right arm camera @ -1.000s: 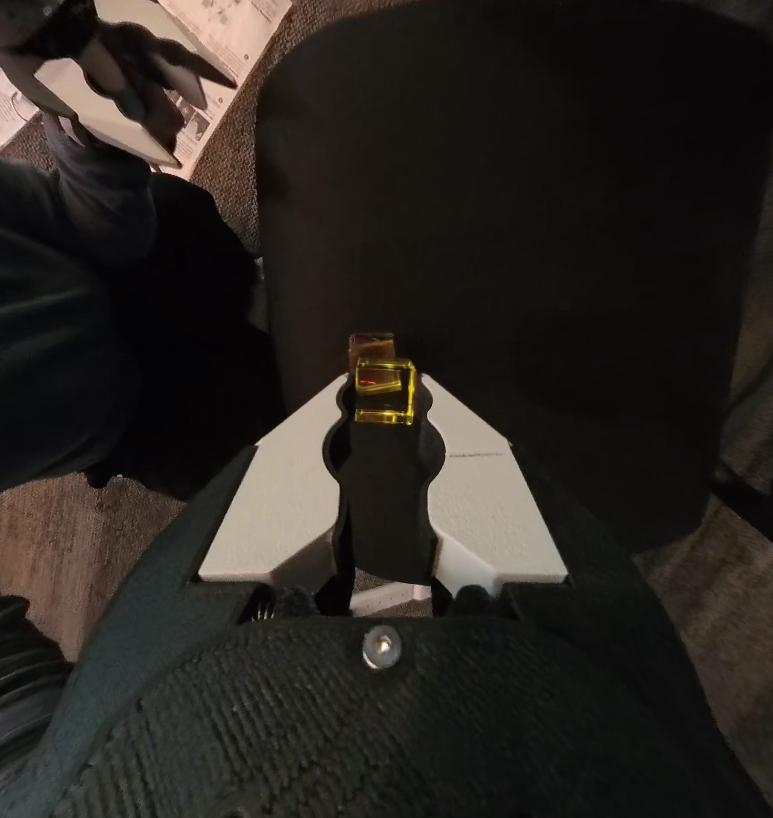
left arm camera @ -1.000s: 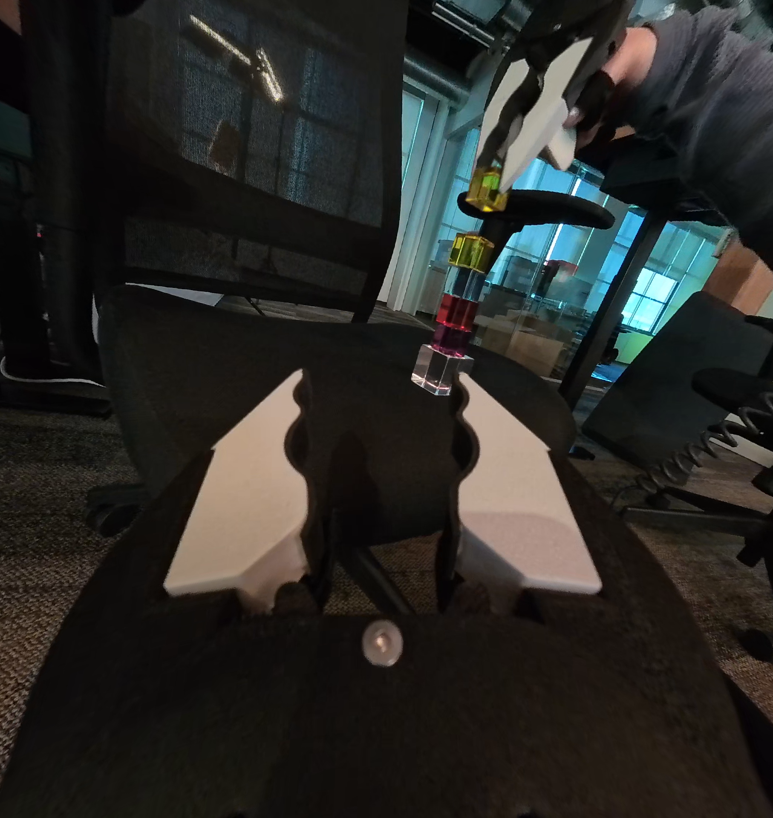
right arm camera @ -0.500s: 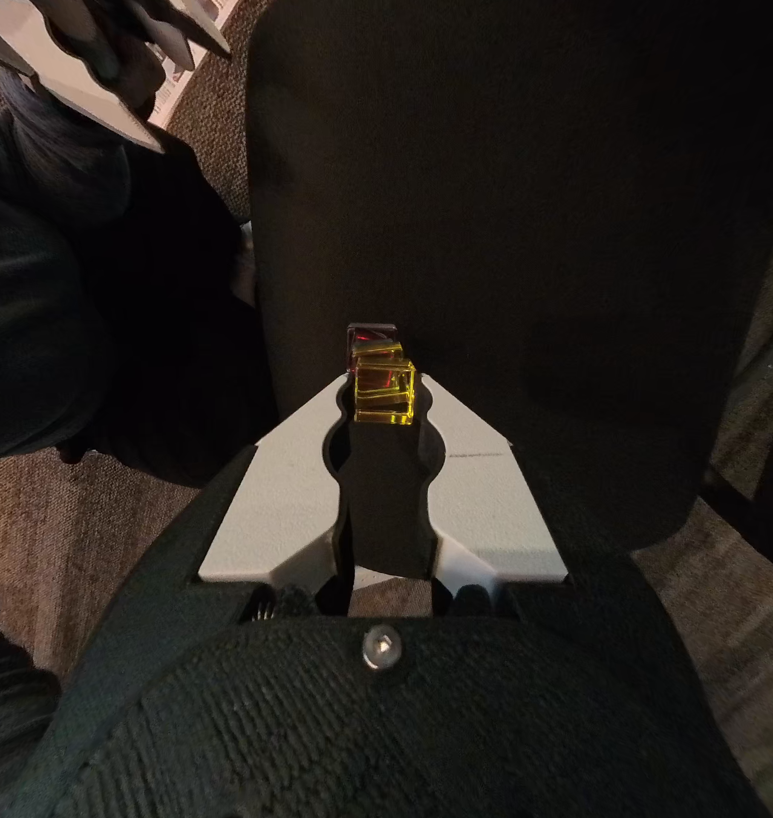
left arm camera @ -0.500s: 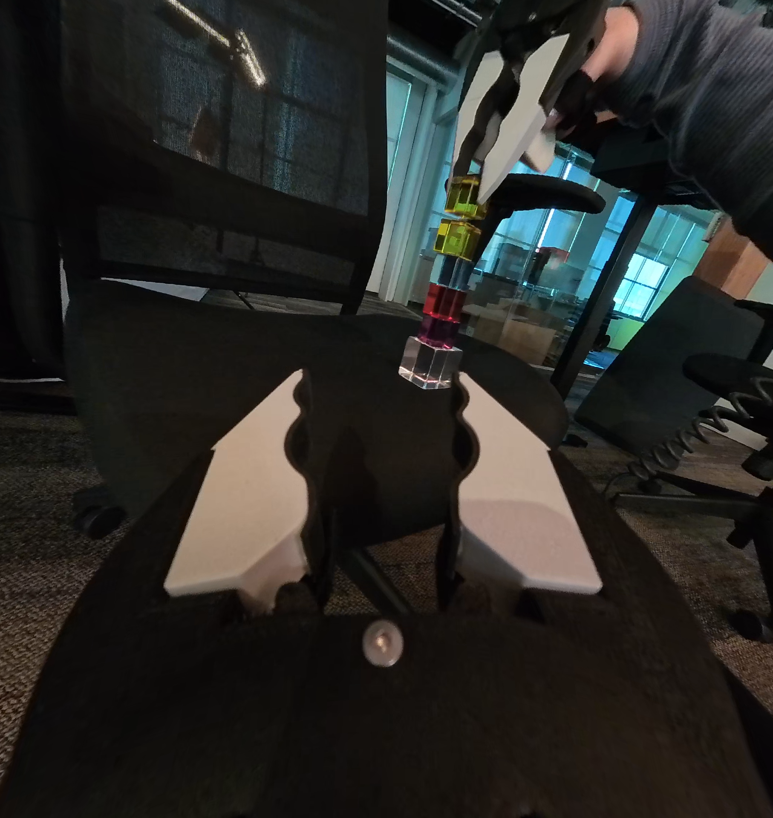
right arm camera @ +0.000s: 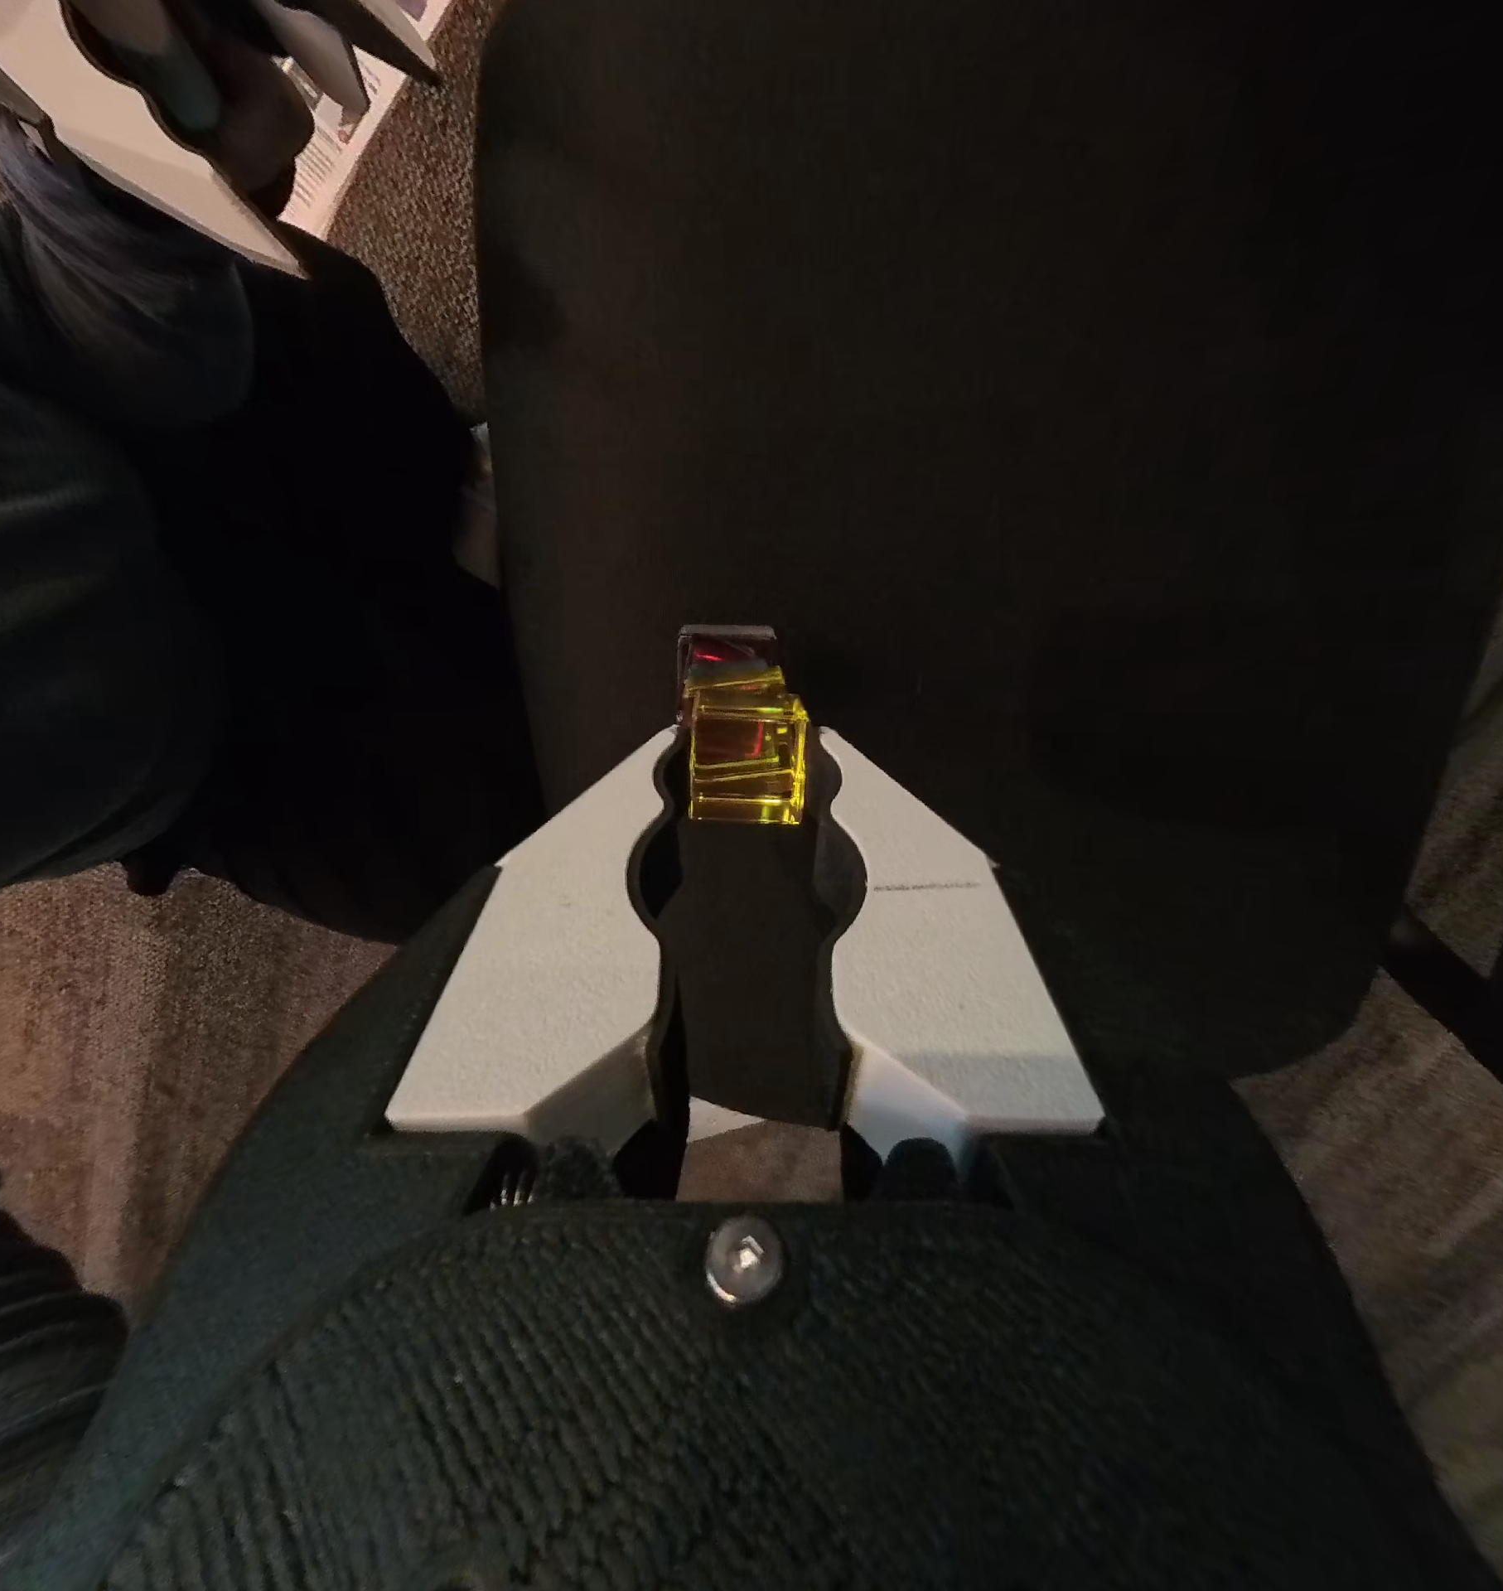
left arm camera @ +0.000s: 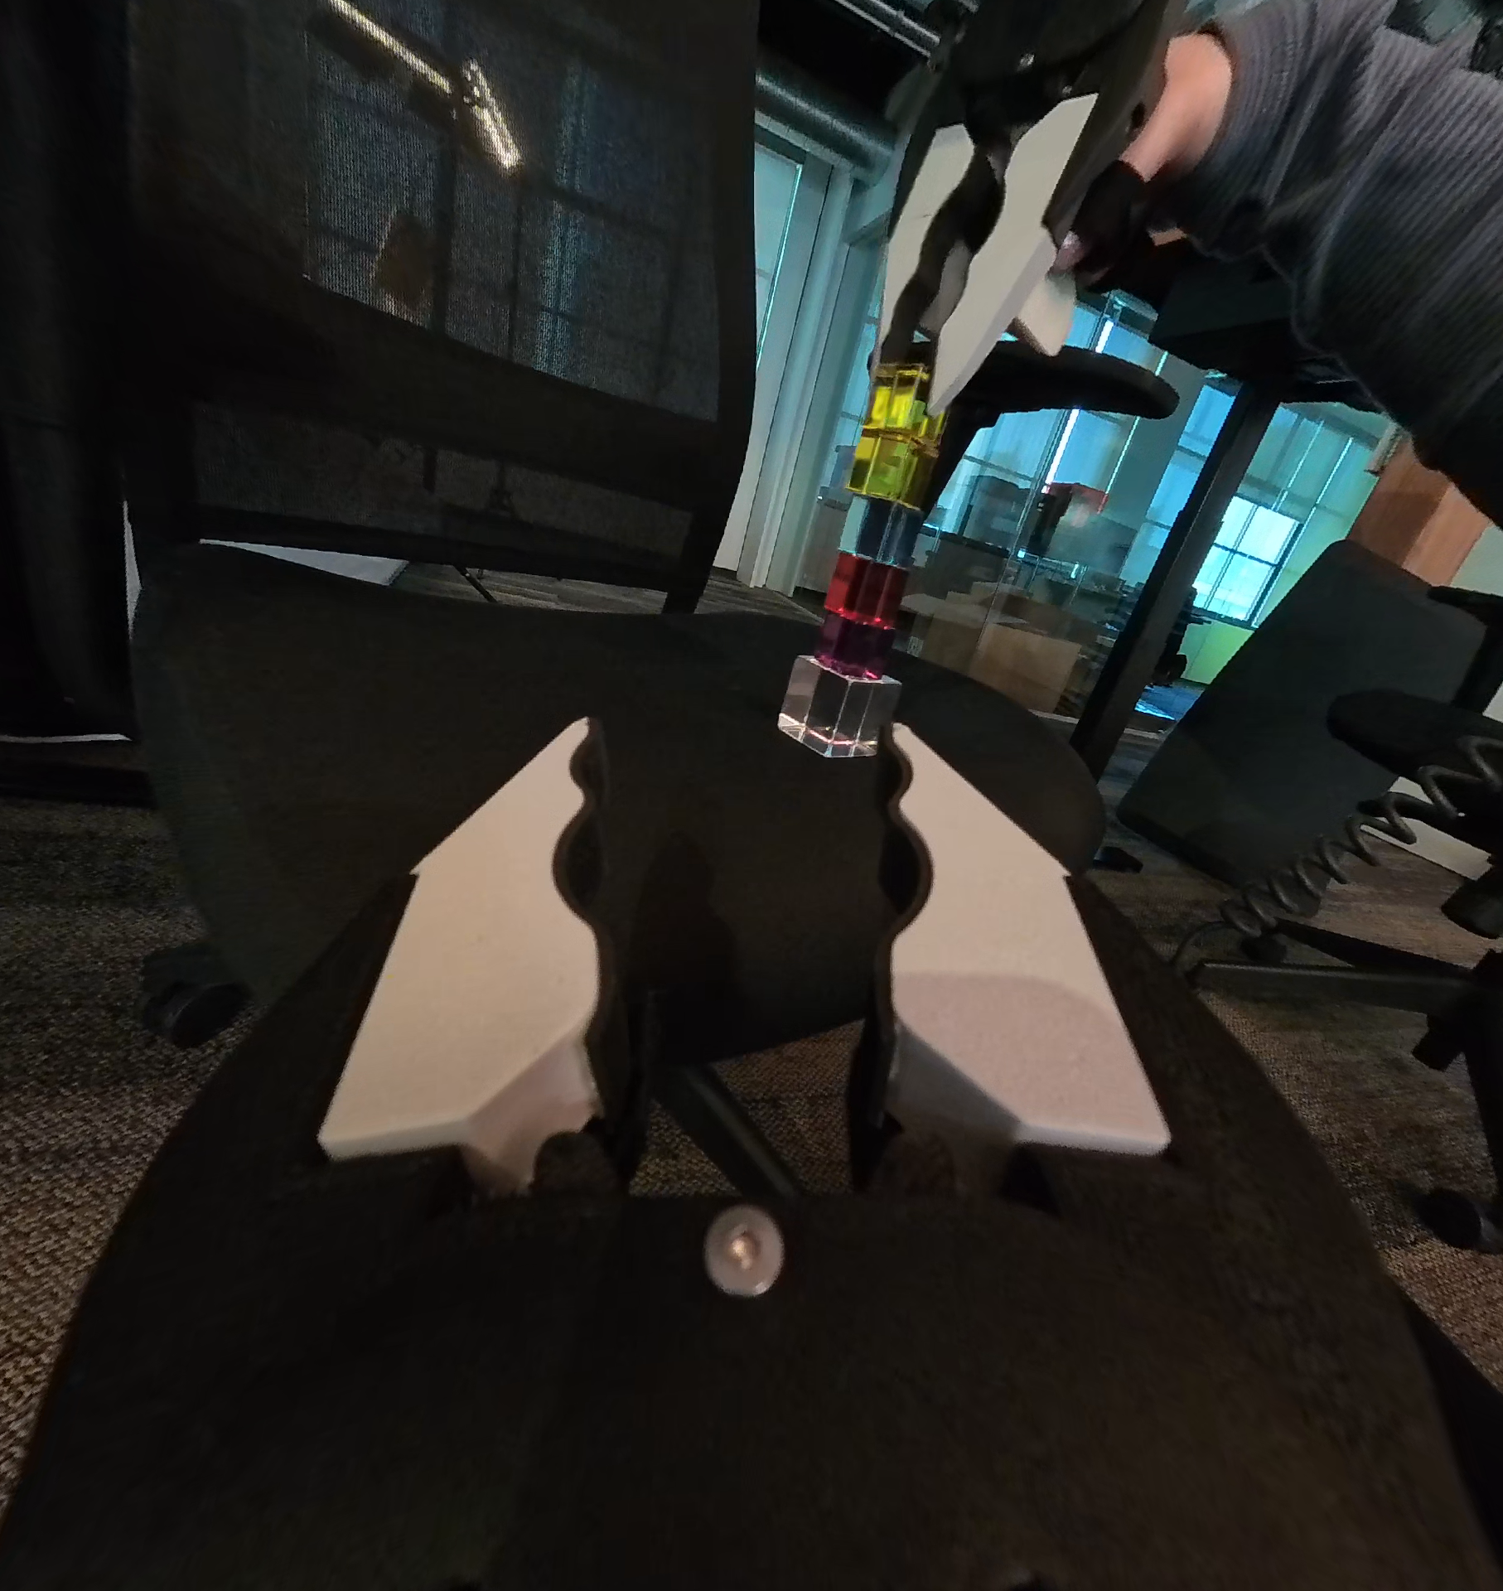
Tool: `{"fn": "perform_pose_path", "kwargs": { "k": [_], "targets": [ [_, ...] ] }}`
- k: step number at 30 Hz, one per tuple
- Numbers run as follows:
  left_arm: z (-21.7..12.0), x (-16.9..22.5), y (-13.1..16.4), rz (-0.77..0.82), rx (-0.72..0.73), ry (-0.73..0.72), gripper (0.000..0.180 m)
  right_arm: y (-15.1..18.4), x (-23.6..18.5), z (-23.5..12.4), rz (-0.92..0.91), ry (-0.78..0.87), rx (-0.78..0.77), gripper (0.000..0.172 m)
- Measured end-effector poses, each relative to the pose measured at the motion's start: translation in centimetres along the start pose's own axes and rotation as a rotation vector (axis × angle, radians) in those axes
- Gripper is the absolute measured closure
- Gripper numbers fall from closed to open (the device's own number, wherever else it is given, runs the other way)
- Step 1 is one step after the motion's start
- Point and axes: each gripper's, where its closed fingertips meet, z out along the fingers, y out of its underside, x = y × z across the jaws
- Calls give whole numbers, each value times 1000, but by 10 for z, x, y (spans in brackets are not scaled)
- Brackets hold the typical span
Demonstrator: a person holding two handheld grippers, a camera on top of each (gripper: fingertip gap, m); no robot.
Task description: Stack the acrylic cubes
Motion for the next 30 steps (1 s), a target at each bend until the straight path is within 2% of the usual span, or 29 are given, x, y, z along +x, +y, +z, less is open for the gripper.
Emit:
{"fn": "perform_pose_path", "kwargs": {
  "k": [4, 8, 11, 13, 15, 17, 20, 24, 27, 30],
  "targets": [
    [1, 0, 1, 1, -3, 1, 118, 0, 0, 0, 12, 0, 18, 145],
    [1, 1, 1, 4, -6, 0, 118, -3, 3, -4, 9, 33, 72, 125],
    [0, 0, 1, 4, -4, -4, 118, -10, 2, -17, -34, 69, 216, 112],
    [-1, -1, 0, 0, 2, -7, 118, -15, 3, -30, -58, 114, 389, 111],
    [-2, -3, -2, -3, 7, -10, 118, -14, 11, -43, -15, 198, 599, 121],
    [-3, -5, -2, -5, 10, -15, 118, -3, 29, -50, 148, 305, 811, 146],
    [-2, -7, -3, -4, 13, -27, 118, 34, 44, -27, 422, 417, 980, 169],
    [-1, -11, -3, 4, 17, -56, 118, 82, 62, 29, 570, 625, 1016, 172],
    [1, -17, 1, 13, 0, -96, 119, 93, 75, 68, 632, 612, 952, 172],
    [4, -21, 5, 15, -14, -119, 119, 90, 69, 55, 573, 727, 963, 172]
  ]
}}
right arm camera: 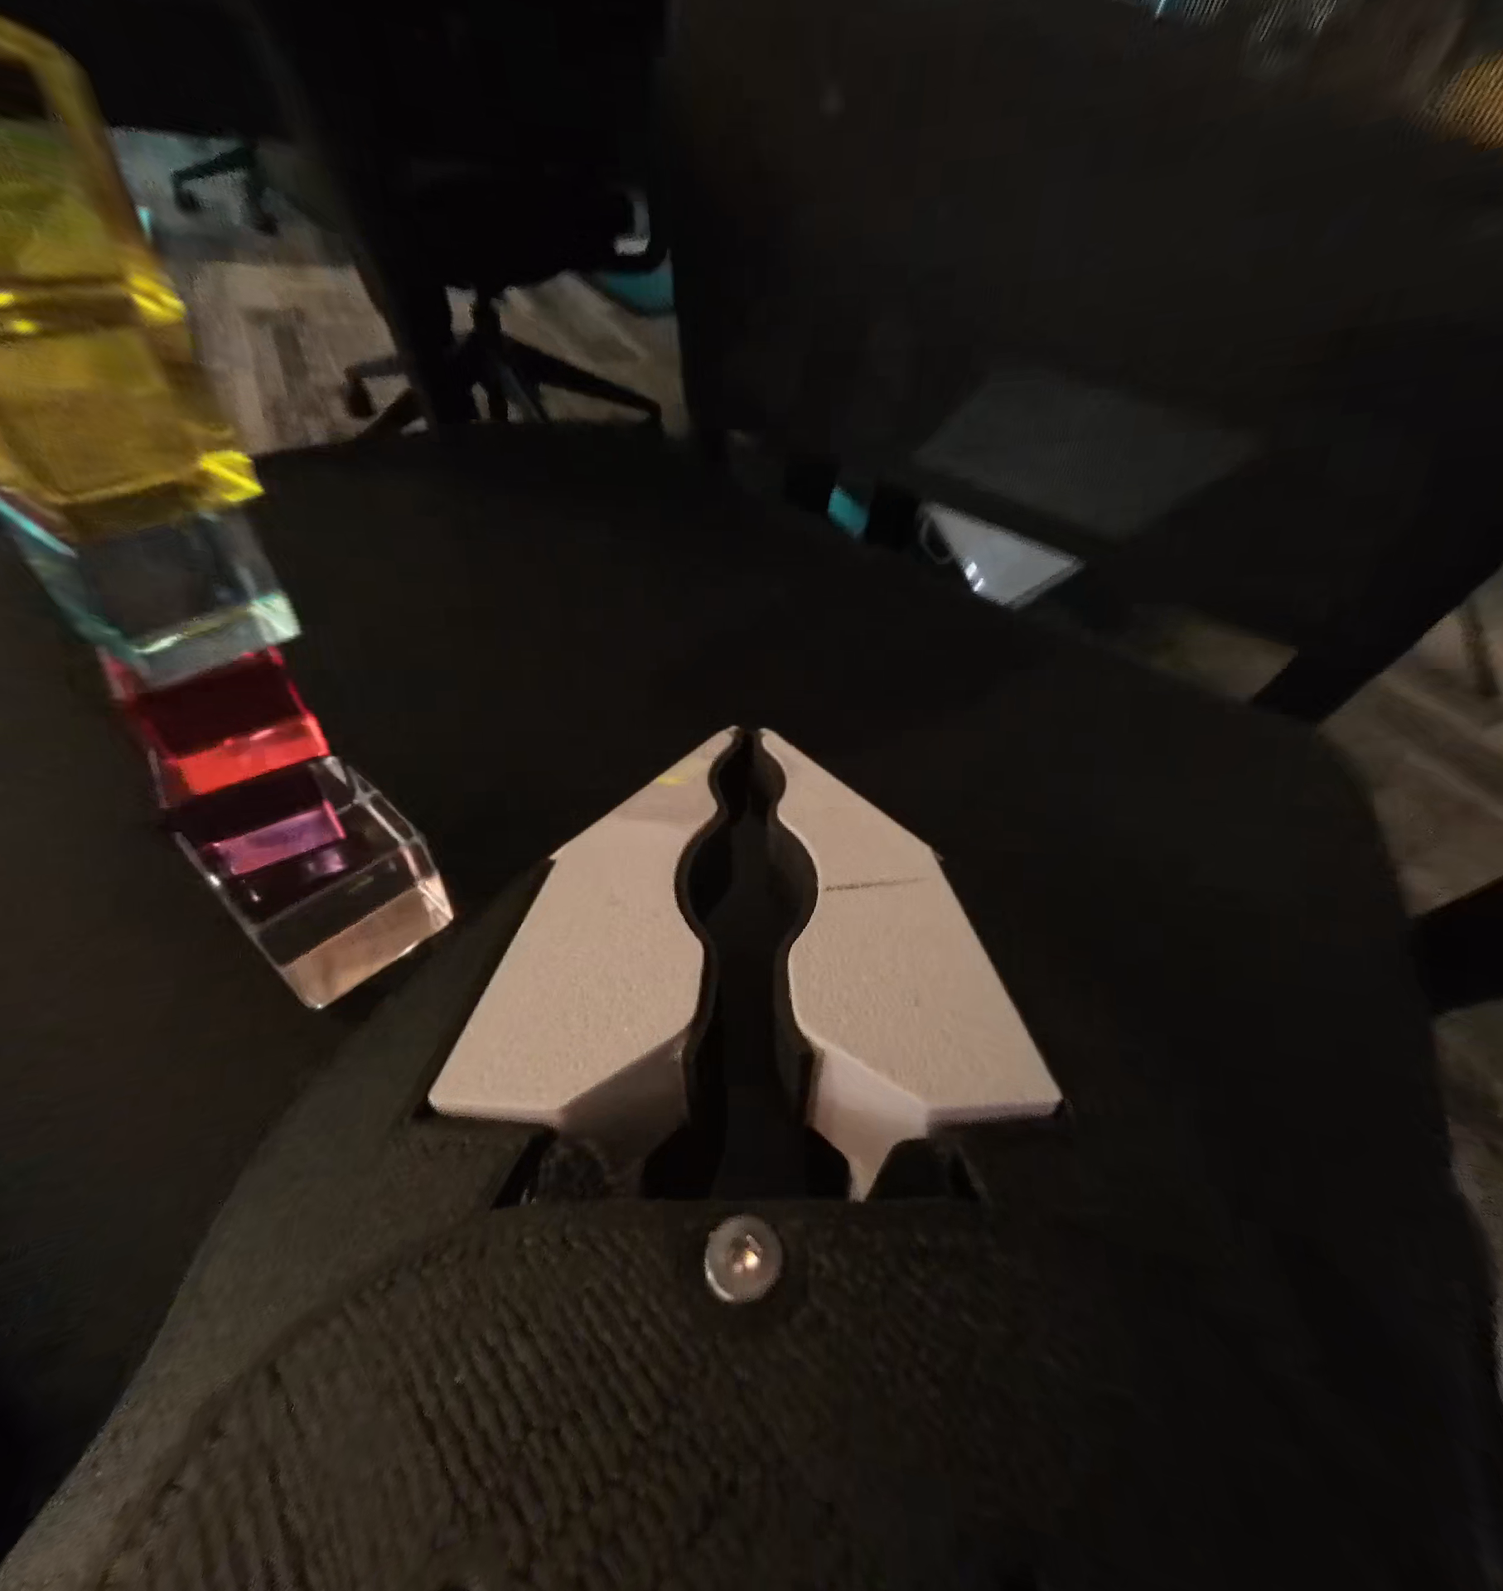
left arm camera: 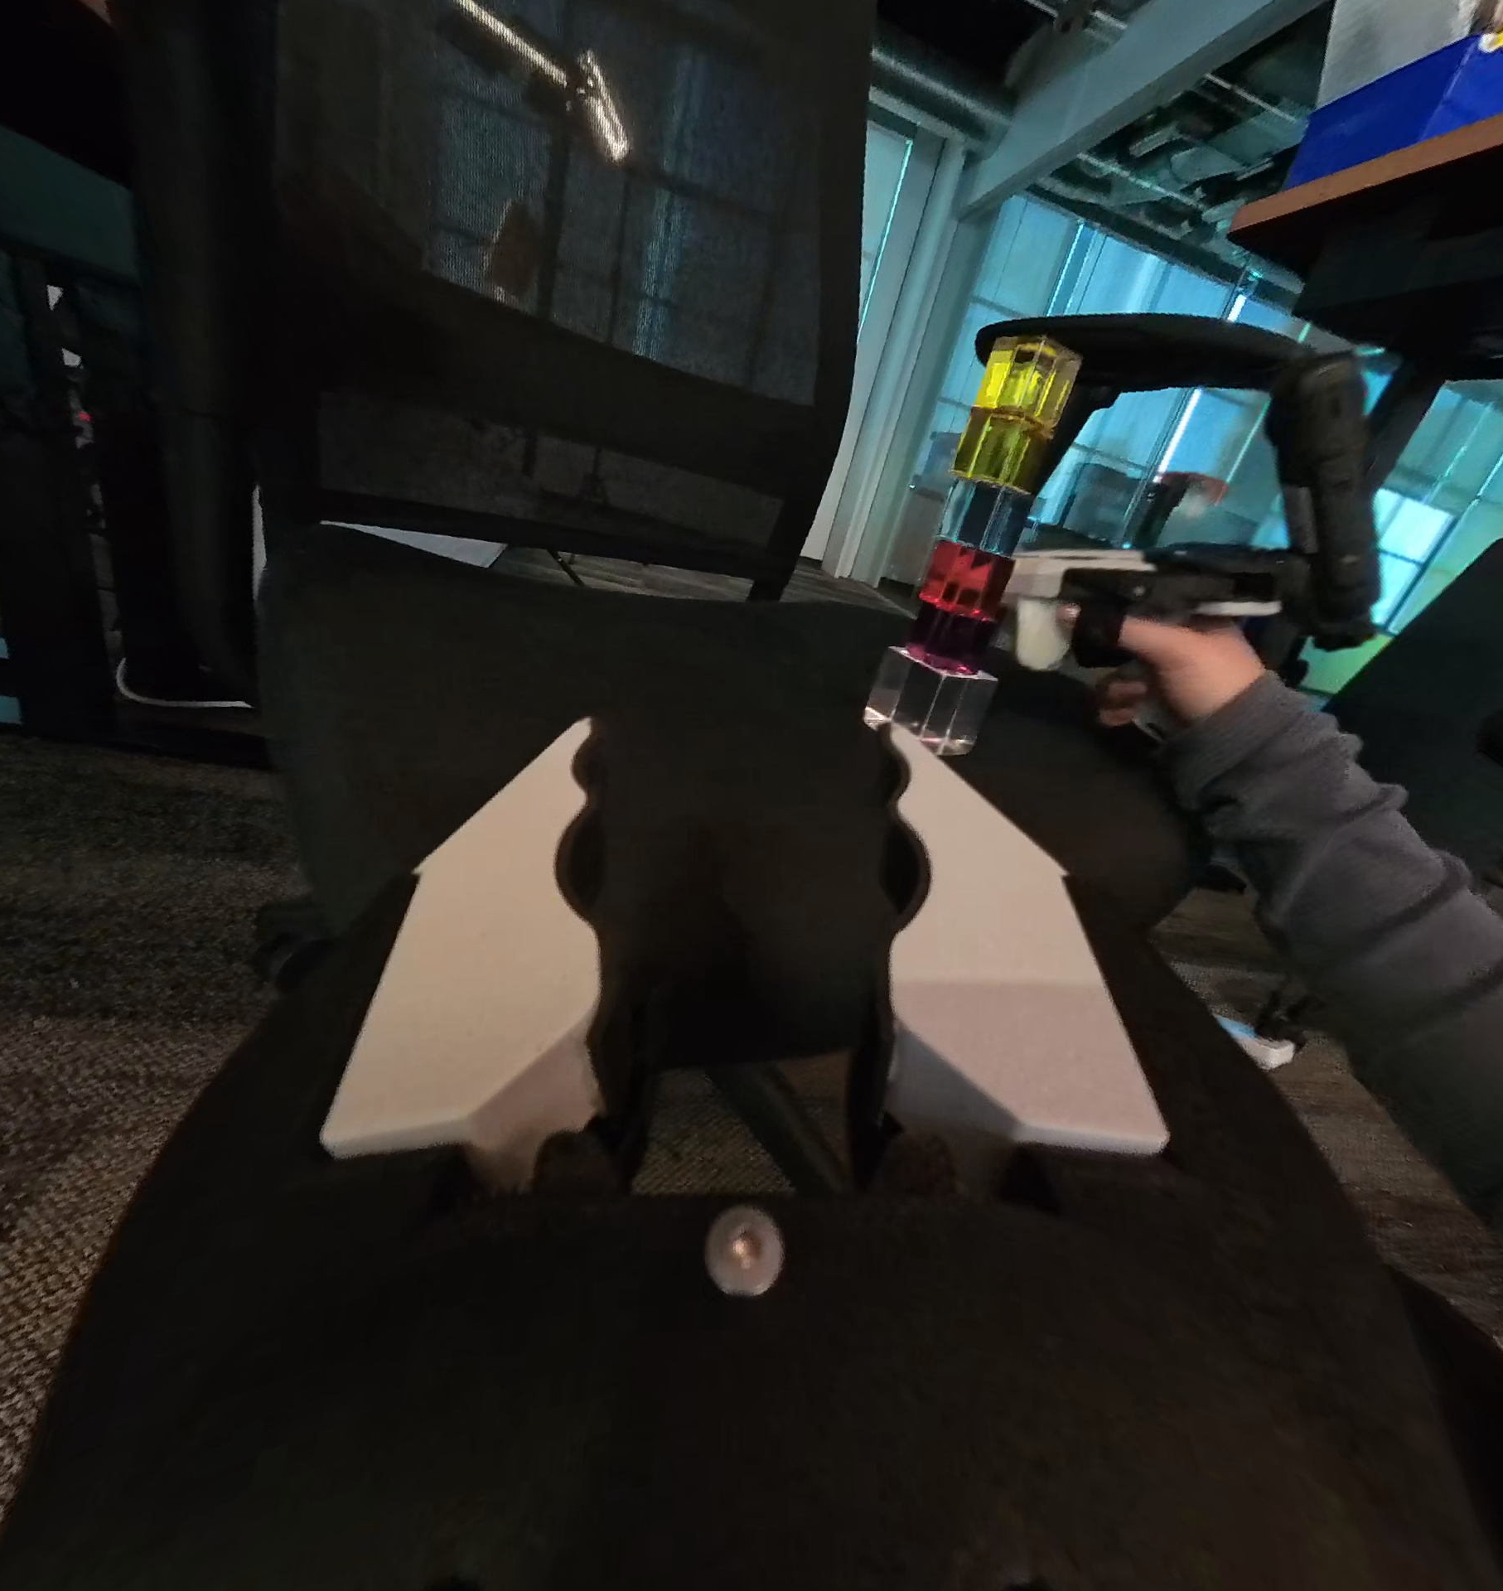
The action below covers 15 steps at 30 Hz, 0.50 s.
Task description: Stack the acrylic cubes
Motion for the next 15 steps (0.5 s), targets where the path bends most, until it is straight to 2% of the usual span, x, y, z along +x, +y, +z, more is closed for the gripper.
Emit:
{"fn": "perform_pose_path", "kwargs": {
  "k": [6, 11, 15],
  "targets": [
    [8, 5, 6, 12, -21, 16, 119, 17, -47, -25, -142, -141, -71, 172],
    [11, 8, 8, 7, -31, 35, 119, 26, -106, -48, -196, -548, -110, 172],
    [8, 8, 6, 2, -22, 43, 118, 14, -122, -49, -220, -755, -122, 172]
  ]
}}
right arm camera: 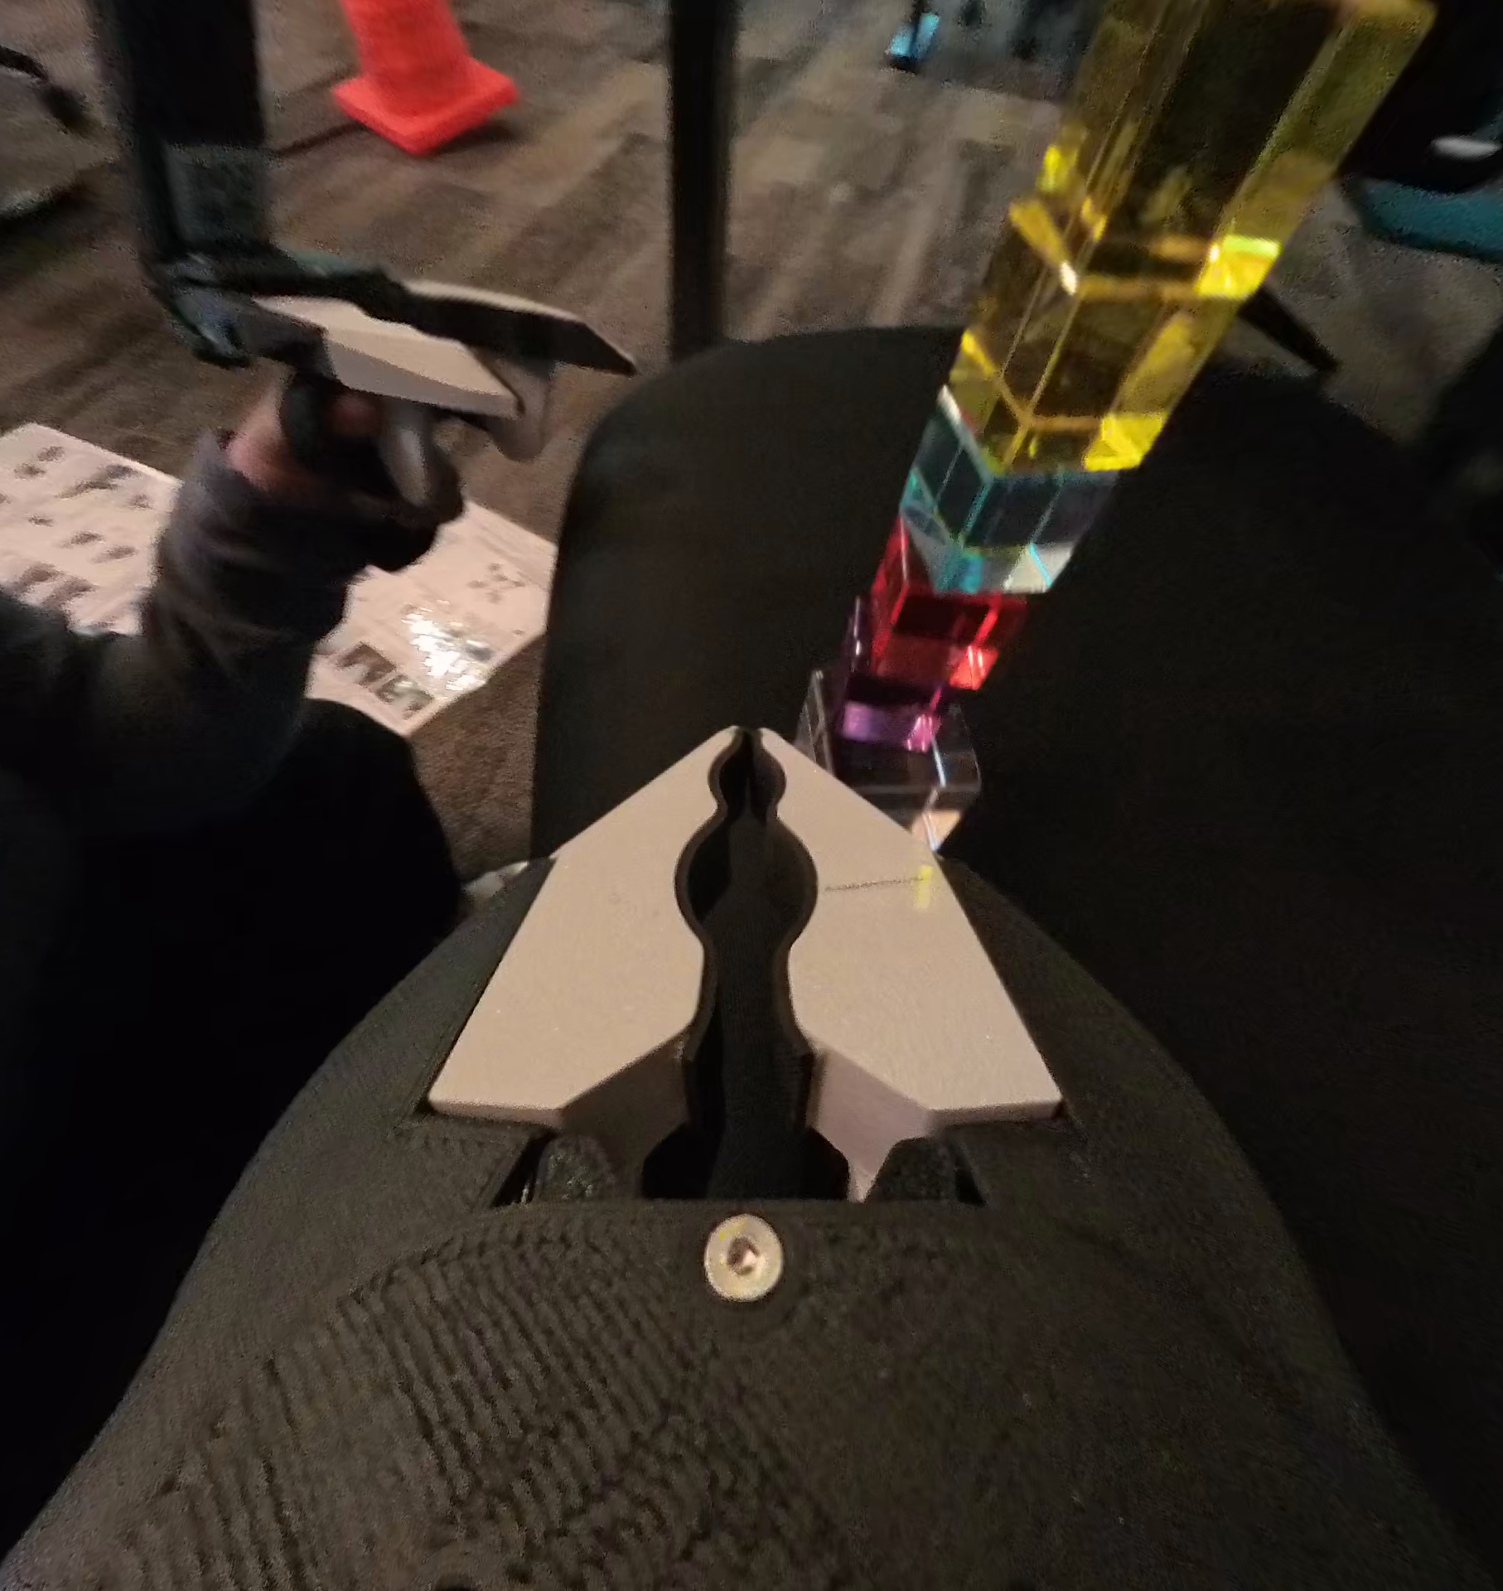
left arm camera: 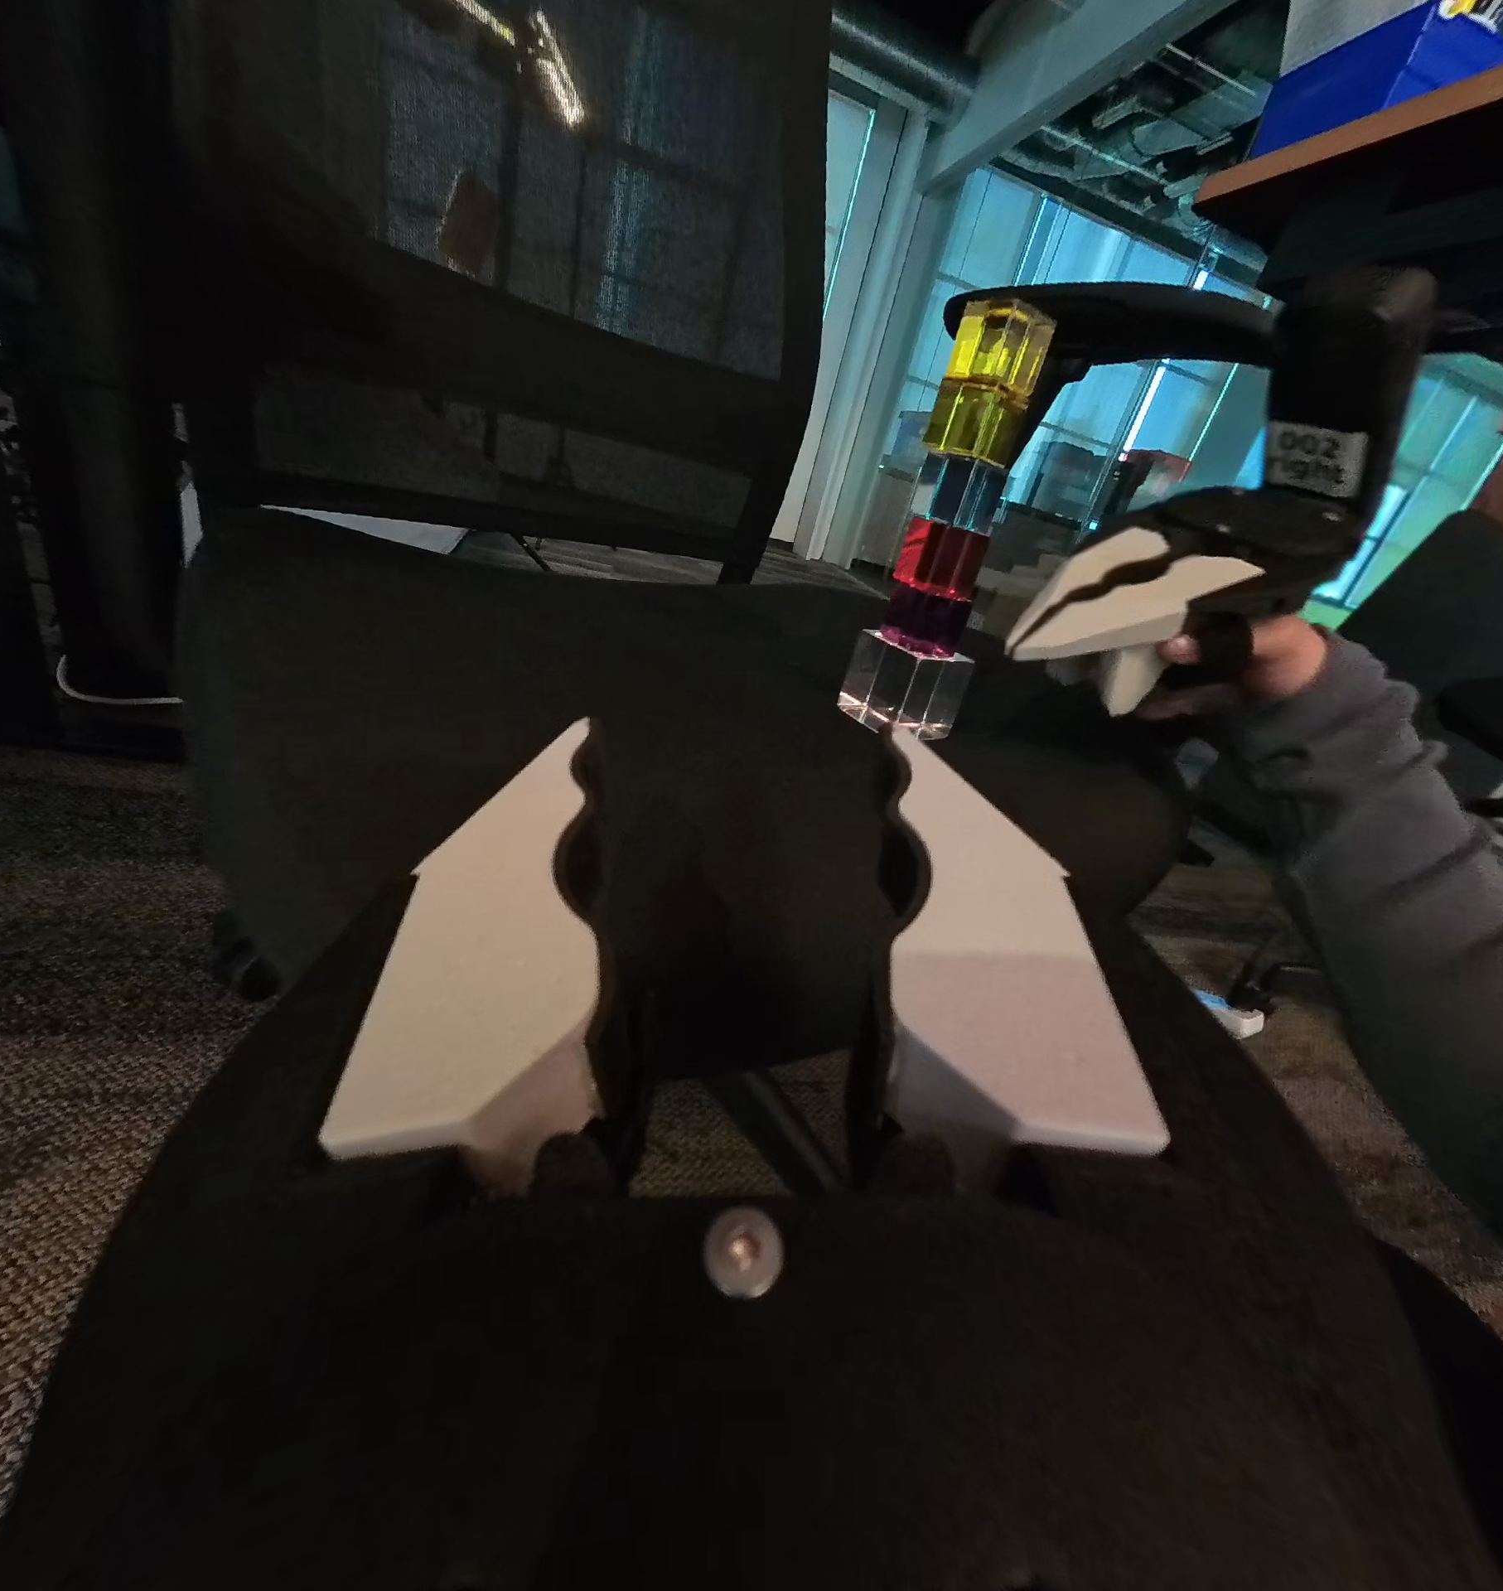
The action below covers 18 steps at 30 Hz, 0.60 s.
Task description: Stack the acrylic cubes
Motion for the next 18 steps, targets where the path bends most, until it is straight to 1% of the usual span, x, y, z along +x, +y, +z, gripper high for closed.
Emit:
{"fn": "perform_pose_path", "kwargs": {
  "k": [2, 5, 11, 14, 18],
  "targets": [
    [-2, 0, -1, -2, 6, 1, 119, -8, 5, 4, 22, -67, 1, 172],
    [-3, 0, -3, -6, 11, 7, 118, -12, 20, 14, 40, -94, -35, 172],
    [-3, 2, -3, -4, 10, 15, 118, -19, 46, 31, 40, -45, -83, 172],
    [-3, 2, -2, -7, 10, 18, 118, -22, 47, 35, 38, -64, -94, 172],
    [-3, 1, -3, -11, 12, 21, 118, -32, 43, 31, 31, -97, -49, 172]
  ]
}}
